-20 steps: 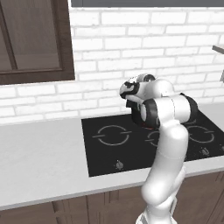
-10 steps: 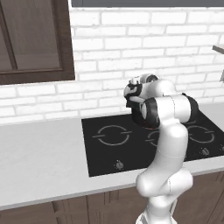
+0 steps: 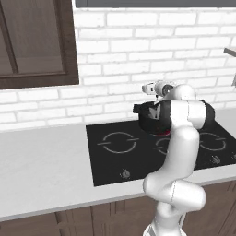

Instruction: Put the broccoli and garlic in the pot. Retrieve the spatula and lightly stir the vegetables in the pot.

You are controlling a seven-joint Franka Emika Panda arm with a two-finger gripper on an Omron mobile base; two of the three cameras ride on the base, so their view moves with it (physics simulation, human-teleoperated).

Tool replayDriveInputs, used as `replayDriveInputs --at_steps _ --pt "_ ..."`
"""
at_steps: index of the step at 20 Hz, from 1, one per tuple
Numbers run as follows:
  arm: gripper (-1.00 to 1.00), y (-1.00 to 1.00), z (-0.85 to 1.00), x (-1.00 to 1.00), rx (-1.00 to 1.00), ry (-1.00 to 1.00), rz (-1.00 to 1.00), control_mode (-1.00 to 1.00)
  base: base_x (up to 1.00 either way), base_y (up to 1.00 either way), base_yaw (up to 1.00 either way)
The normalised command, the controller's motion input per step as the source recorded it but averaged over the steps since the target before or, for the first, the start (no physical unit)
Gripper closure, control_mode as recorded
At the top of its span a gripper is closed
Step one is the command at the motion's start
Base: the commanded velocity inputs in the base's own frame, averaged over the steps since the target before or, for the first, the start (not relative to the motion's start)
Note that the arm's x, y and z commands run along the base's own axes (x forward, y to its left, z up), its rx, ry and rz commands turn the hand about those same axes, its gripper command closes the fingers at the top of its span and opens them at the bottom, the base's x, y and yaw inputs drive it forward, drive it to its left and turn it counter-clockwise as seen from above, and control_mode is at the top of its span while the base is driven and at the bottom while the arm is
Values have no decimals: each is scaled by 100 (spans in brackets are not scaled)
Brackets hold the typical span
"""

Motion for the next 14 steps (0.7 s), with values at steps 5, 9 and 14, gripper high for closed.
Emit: replayDriveInputs --at_steps 5,9,14 --pt "100 -8 -1 44 0 -14 0 -100 0 0 0" --pt "100 0 0 37 0 -13 0 -100 0 0 0" --pt "100 13 -17 -8 0 -1 -4 -100 0 0 0"
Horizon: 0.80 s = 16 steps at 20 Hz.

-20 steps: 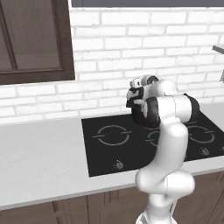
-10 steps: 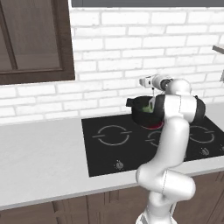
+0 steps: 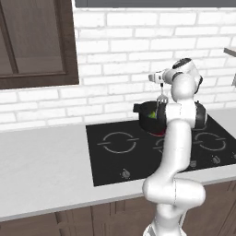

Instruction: Put the broccoli and garlic in the pot. Retrieve the spatula and lightly stir the vegetables in the pot.

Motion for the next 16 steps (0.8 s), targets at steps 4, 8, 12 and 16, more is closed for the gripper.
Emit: replayDriveInputs --at_steps 4,8,12,16 --pt "100 21 -64 -43 0 -1 -12 -100 0 0 0" --pt "100 5 -75 -67 0 -11 -14 -100 0 0 0" --pt "100 -6 -72 -85 4 -19 -19 -100 0 0 0" --pt "100 -6 -71 -58 5 -27 -17 -100 0 0 0"
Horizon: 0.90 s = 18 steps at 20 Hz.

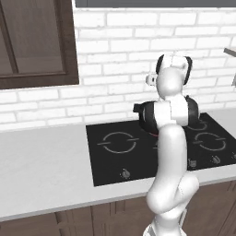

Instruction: Put the broccoli and garlic in the pot. Retrieve the spatula and lightly stir the vegetables in the pot.

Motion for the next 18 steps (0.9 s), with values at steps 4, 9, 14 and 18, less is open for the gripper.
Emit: replayDriveInputs --at_steps 4,9,14,18 --pt "100 0 -62 -28 5 -42 -11 -100 0 0 0" --pt "100 0 -41 -3 4 -39 -4 -100 0 0 0" --pt "100 0 -14 0 0 -34 0 -100 0 0 0" --pt "100 -10 -2 0 0 -7 0 -100 0 0 0"
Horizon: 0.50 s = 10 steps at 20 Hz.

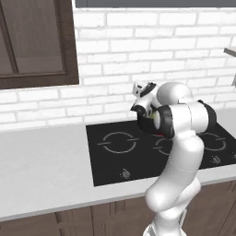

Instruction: Put the broccoli and garlic in the pot. Retrieve the spatula and lightly stir the vegetables in the pot.

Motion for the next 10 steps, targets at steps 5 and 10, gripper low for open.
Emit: replayDriveInputs --at_steps 5,10 --pt "100 -25 -22 2 0 0 0 -100 0 0 0" --pt "100 -25 -25 2 0 -5 0 -100 0 0 0"
